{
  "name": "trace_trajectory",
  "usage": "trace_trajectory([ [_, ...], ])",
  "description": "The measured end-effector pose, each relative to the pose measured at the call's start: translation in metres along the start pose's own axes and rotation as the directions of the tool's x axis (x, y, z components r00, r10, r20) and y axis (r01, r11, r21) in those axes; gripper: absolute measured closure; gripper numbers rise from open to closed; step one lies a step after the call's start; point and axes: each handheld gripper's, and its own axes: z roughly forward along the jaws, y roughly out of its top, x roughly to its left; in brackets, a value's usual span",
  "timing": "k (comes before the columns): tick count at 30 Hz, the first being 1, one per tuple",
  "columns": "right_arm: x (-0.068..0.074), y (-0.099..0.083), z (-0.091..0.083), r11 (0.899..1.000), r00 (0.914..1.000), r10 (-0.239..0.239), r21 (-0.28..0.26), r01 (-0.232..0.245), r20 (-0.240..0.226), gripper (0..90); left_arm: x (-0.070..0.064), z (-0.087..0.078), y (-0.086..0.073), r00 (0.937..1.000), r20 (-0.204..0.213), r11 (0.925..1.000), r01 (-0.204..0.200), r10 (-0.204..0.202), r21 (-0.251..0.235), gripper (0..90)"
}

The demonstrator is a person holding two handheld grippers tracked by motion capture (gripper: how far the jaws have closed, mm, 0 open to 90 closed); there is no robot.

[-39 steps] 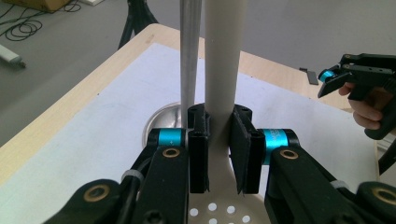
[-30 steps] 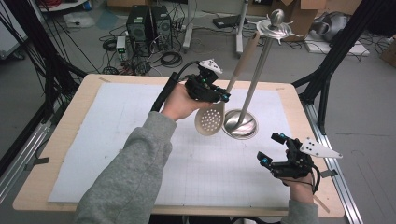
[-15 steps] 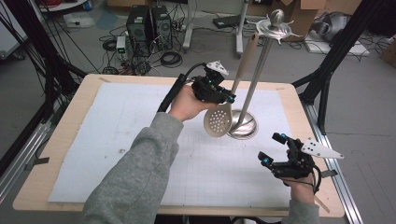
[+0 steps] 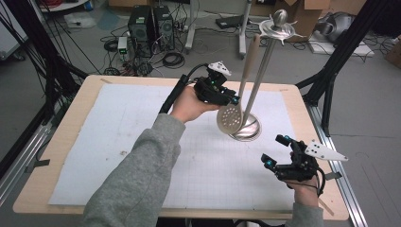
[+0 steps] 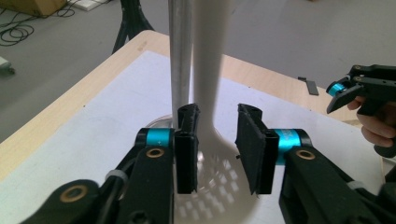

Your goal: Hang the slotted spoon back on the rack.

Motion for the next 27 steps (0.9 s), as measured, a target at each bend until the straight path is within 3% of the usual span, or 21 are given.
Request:
trace_trajectory([
  [6, 0.001, 0.0, 0.001, 1.0, 1.0, -0.002, 0.001, 0.002, -0.001, 1.5, 0.002, -0.011, -0.008, 0.9998, 0.016, 0.9979, 0.017, -0.016, -0.062, 53.5],
  [10, 0.001, 0.0, 0.001, 1.0, 1.0, 0.003, 0.008, -0.003, 0.0, 1.5, 0.004, -0.02, -0.016, 0.9992, 0.04, 0.9941, 0.006, -0.002, -0.108, 41.2],
  [14, 0.001, -0.001, 0.002, 1.0, 1.0, 0.002, 0.014, -0.002, 0.0, 1.6, 0.002, -0.031, -0.024, 0.9975, 0.058, 0.9885, -0.032, 0.041, -0.148, 30.1],
  [17, 0.002, -0.001, 0.003, 1.0, 1.0, -0.003, 0.019, 0.003, 0.0, 1.5, 0.0, -0.038, -0.03, 0.9973, 0.047, 0.9848, -0.048, 0.056, -0.167, 25.0],
  [20, 0.002, 0.0, 0.003, 1.0, 1.0, -0.005, 0.014, 0.005, -0.002, 1.5, -0.001, -0.047, -0.037, 0.998, 0.047, 0.9838, -0.033, 0.042, -0.176, 16.3],
  [27, 0.003, 0.0, 0.006, 1.0, 0.9999, -0.01, 0.018, 0.01, -0.005, 1.5, -0.002, -0.069, -0.063, 0.9978, 0.056, 0.975, -0.024, 0.037, -0.221, 14.8],
])
